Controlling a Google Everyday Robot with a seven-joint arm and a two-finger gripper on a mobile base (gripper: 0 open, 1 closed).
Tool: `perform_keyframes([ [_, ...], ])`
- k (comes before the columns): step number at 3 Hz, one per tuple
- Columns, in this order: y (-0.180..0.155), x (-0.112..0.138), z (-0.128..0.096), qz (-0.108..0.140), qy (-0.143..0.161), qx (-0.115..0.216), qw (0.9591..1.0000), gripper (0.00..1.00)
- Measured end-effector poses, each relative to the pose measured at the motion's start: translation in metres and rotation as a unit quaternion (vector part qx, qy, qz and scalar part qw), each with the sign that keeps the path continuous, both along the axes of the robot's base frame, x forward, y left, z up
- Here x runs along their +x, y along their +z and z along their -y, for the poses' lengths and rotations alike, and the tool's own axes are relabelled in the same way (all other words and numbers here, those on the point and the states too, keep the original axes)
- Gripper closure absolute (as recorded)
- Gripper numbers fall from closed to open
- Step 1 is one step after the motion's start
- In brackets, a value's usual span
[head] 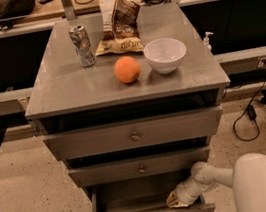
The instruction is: Open bottom drawer
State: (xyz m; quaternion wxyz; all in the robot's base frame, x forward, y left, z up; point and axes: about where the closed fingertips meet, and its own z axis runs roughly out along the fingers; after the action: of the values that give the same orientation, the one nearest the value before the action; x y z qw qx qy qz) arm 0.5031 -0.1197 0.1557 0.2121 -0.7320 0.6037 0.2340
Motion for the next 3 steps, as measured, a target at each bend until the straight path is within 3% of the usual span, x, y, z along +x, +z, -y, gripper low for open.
perform_keyframes([
  [1,0.003,-0.008,-0.003,-0.005,0.027,0.020,0.9994,1.00],
  [2,0.003,-0.008,-0.003,-0.005,0.027,0.020,0.9994,1.00],
  [3,0.015,-0.010,-0.012,0.013,0.015,0.069,0.9974,1.00],
])
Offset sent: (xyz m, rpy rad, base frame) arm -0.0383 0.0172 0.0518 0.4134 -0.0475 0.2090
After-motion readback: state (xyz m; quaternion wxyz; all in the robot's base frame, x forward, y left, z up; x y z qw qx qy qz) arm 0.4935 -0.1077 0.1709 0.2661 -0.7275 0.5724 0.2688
